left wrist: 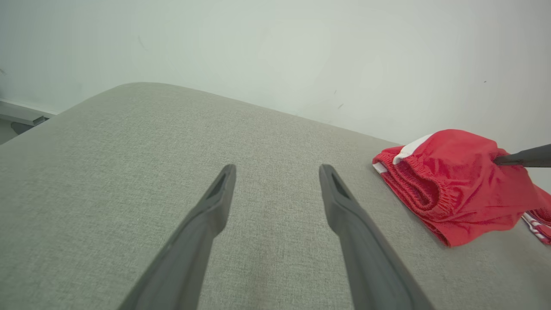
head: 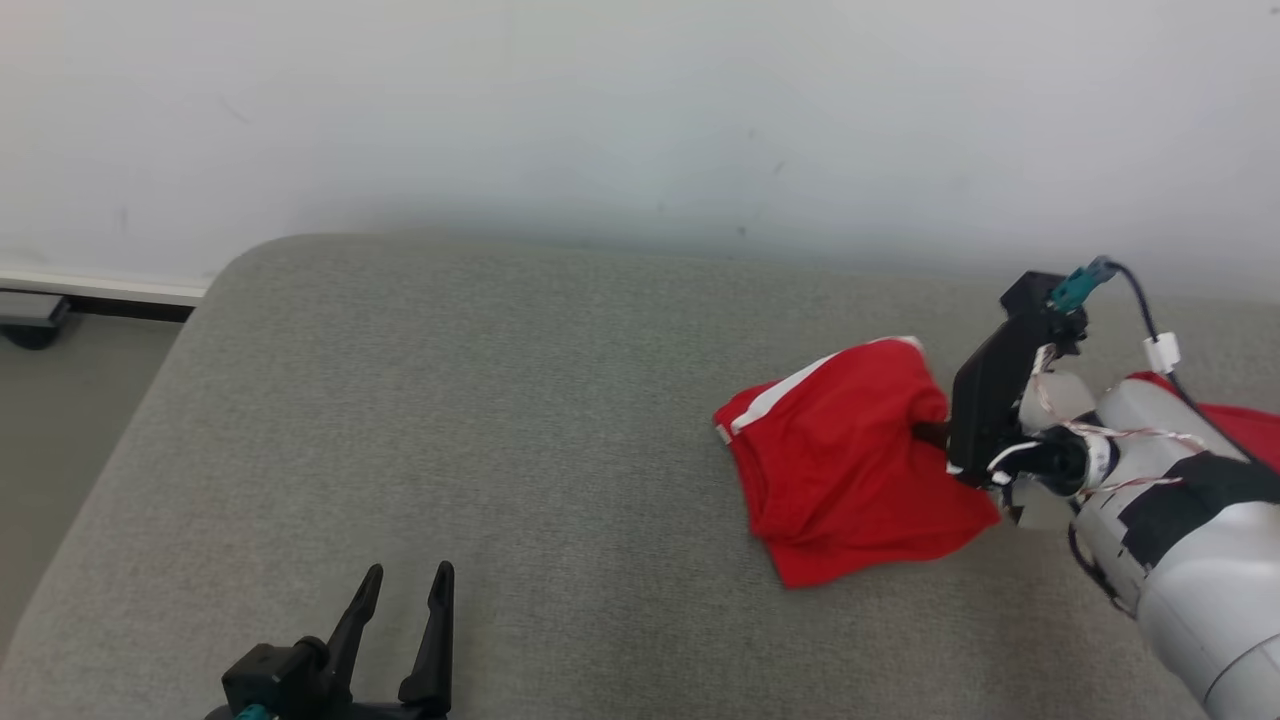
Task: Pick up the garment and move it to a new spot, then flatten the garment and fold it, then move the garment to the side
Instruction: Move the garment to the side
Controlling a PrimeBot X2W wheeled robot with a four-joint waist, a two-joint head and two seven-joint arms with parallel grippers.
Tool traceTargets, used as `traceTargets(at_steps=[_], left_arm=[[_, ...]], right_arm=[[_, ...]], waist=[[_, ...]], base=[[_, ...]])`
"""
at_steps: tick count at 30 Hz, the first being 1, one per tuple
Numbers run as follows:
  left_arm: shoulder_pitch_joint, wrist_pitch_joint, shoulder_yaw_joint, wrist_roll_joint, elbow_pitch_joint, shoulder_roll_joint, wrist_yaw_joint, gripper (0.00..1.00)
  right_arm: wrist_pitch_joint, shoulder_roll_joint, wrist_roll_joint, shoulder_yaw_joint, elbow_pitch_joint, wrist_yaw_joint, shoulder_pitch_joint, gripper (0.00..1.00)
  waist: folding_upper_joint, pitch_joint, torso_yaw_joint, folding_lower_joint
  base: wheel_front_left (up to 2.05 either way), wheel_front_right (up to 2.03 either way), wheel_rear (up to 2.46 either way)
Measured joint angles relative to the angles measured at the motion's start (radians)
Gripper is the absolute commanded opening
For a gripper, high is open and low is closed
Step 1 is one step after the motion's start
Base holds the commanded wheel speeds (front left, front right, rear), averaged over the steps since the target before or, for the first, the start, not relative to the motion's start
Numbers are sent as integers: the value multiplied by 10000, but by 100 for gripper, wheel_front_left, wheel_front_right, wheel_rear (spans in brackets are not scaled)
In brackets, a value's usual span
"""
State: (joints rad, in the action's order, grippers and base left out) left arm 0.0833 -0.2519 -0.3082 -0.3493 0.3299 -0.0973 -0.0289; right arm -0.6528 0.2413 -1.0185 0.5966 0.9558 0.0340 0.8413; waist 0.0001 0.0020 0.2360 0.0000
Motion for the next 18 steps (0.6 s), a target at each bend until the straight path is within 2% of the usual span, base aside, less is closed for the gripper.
traceTargets(at_steps=[18], left_arm=[[210,0,-38,163,-253,-221,-336,100]], right_arm=[[198,583,541,92,364,-123,1048,0]], waist=[[0,764,-1474,1]], base=[[0,0,0]])
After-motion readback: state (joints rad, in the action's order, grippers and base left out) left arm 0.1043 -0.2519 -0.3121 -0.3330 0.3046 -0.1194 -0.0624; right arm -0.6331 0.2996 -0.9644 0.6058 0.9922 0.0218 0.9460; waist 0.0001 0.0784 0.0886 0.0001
